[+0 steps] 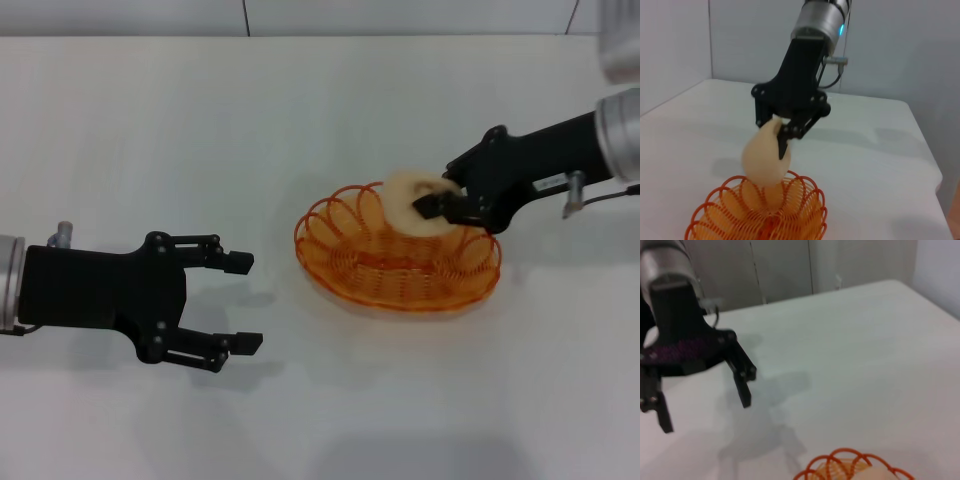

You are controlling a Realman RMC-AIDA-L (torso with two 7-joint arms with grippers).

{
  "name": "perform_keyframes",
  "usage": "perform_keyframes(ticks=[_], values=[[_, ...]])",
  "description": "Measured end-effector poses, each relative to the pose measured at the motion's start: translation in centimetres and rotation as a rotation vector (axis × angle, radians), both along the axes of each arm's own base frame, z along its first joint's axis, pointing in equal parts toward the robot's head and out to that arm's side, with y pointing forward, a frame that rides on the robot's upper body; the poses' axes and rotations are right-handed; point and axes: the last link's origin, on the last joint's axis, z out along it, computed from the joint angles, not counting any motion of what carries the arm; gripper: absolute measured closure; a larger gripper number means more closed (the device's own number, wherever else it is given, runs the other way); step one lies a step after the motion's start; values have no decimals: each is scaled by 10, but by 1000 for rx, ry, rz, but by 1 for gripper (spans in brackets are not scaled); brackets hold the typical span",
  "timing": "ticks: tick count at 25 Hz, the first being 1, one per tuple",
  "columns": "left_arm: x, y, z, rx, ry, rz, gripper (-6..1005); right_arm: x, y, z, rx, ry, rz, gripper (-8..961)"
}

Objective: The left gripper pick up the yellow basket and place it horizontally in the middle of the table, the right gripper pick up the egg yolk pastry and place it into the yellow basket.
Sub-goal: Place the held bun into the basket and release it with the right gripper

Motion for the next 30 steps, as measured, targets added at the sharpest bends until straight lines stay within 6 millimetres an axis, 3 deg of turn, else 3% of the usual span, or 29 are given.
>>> perform_keyframes(ticks=[5,15,21,30], values=[[0,0,-1,-5,5,3,153,4,2,-9,21,-3,-17,860],[1,1,0,-4,16,5,153,8,-1,-6,17,8,-21,446],[-1,2,1,11,16,14,154,26,-13,12,32,59,0,189],[-2,4,5,45,5,21,154,72,-46,48,70,251,66,108]])
